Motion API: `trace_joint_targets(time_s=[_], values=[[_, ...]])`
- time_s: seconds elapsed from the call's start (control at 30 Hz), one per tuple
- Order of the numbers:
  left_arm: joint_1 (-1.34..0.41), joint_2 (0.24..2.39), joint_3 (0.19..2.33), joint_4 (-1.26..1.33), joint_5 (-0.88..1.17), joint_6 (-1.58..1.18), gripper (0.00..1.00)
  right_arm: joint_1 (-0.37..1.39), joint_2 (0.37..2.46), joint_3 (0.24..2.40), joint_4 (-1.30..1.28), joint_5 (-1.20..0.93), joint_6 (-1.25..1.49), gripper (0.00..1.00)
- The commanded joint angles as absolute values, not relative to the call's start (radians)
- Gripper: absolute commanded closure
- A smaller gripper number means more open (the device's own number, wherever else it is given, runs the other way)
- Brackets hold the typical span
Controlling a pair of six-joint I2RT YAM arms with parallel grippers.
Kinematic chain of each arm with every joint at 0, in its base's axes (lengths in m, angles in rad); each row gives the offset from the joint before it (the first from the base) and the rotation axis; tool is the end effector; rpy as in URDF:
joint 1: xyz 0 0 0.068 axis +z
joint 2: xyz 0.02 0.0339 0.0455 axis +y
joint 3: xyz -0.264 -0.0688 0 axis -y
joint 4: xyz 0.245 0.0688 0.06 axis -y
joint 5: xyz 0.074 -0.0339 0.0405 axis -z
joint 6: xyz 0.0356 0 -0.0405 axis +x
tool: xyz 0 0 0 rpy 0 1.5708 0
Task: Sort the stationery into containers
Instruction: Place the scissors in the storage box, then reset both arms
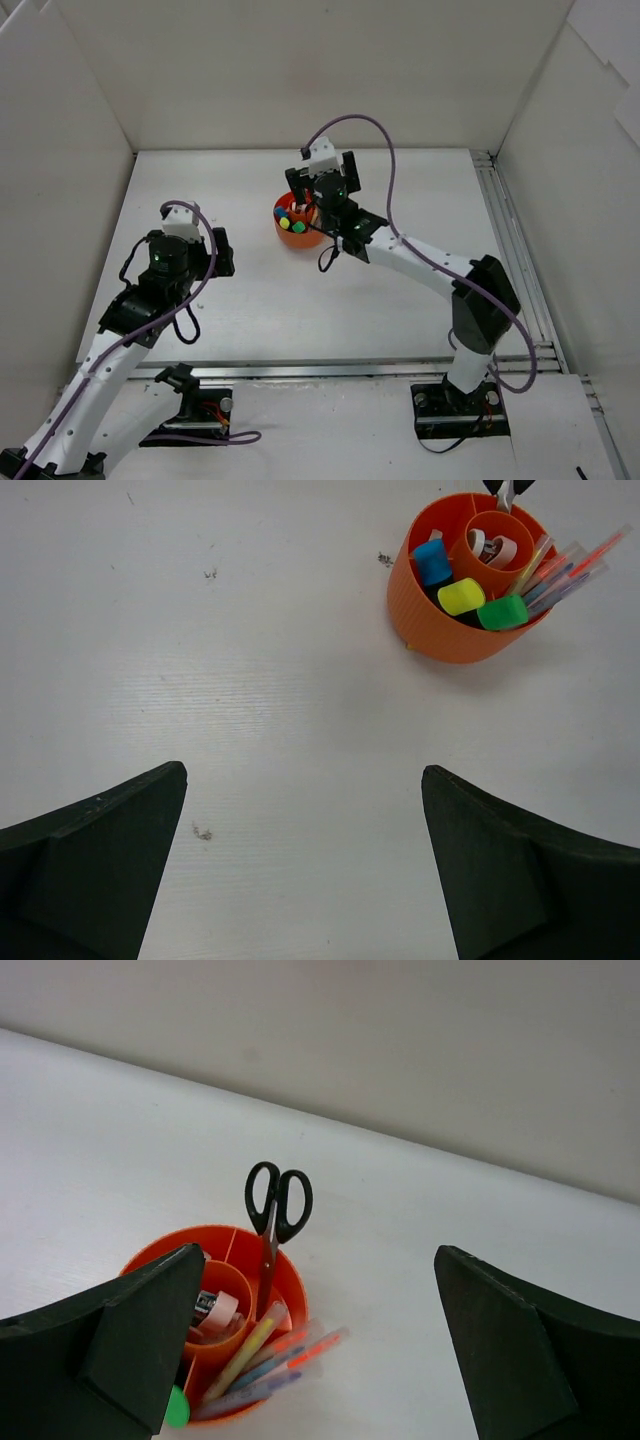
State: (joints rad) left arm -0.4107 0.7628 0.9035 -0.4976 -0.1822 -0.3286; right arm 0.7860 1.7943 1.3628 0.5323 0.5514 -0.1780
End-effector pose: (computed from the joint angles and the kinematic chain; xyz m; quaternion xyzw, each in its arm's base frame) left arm 0.1543 -0.0601 0.3516 -0.0183 0.8194 -0.1355 0.5566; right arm 0.3170 0.2910 0.3335 -0.1202 0.6654 0.0395 0.7357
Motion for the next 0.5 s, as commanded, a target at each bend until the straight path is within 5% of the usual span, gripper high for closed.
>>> trace_joint_targets(time_s=[0.0,0.47], values=[[-0.414,0.732,0.910,-0.486,-0.209,-0.406,0.01,0.726,1.626,1.414,0.280,0.453,0.087,0.02],[-0.423,0.657,0.790,-0.413,-0.178,-0.500,0.01,0.595,0.933,0.752,0.043,0.498,0.400,0.02]])
